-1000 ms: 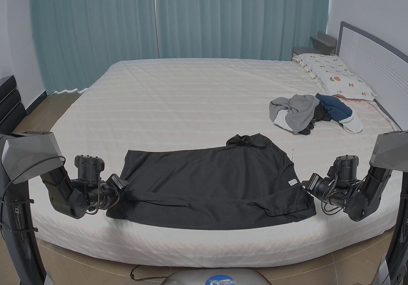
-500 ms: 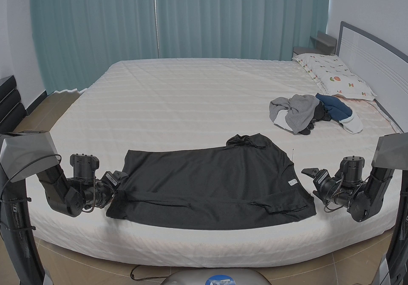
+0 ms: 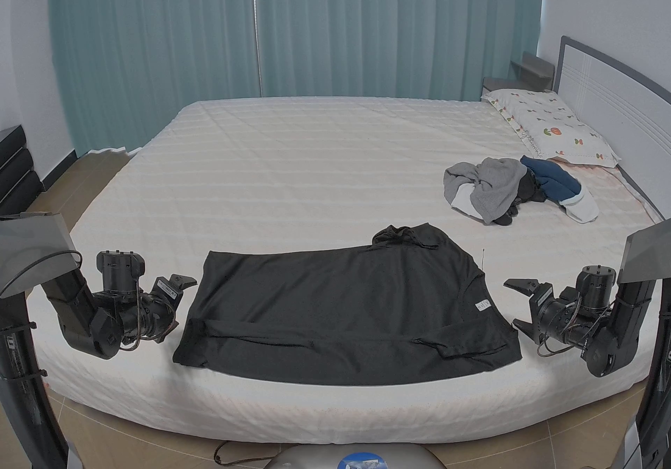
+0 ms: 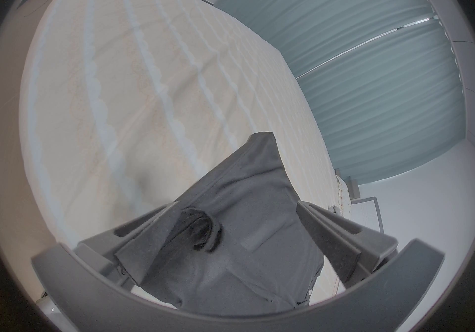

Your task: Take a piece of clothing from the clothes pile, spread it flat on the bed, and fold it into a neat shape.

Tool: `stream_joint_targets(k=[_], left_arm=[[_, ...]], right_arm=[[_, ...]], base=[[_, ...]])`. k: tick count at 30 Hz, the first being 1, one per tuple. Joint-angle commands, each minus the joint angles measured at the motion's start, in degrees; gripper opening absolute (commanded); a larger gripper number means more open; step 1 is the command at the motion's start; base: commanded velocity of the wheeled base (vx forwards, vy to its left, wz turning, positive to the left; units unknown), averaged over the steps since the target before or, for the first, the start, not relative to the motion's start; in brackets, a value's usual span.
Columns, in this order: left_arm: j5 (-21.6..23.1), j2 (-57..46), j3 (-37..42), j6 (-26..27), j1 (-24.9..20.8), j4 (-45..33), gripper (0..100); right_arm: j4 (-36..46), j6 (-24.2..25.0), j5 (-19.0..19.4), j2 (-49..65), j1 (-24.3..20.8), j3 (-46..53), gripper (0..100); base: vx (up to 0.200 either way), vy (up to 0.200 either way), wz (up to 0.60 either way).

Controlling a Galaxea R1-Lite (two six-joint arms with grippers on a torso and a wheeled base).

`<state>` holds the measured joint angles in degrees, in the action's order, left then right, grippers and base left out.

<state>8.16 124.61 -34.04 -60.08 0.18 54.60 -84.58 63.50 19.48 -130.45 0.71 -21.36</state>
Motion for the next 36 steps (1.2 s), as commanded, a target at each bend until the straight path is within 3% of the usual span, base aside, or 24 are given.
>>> stream_joint_targets(k=[1,9,17,25,36], left_arm=[[0.02,-2.36,2.31,0.31,-0.45,-0.11,100],[2.3,-7.01,9.78,7.6,-3.35,-0.64,100],[2.39,-11.06,12.24,7.6,-7.3,-0.72,100],[2.13,-5.08,11.01,7.78,-11.87,-0.72,100],[1.16,-0.51,6.7,9.19,-12.84,-2.92,100]], right_arm=[[-2.08,-0.66,-0.06,-2.18,-0.36,2.11,100],[-2.7,-1.63,-0.06,-2.79,-0.36,2.37,100],[-2.7,-2.07,-0.06,-2.88,-0.36,2.55,100],[-2.7,-3.56,-0.14,-3.67,-1.32,2.64,100],[-2.78,-4.53,-0.76,-4.28,-1.67,2.55,100]], base=[[0.0,0.0,0.0],[0.0,0.0,0.0],[0.0,0.0,0.0],[0.0,0.0,0.0],[0.0,0.0,0.0]])
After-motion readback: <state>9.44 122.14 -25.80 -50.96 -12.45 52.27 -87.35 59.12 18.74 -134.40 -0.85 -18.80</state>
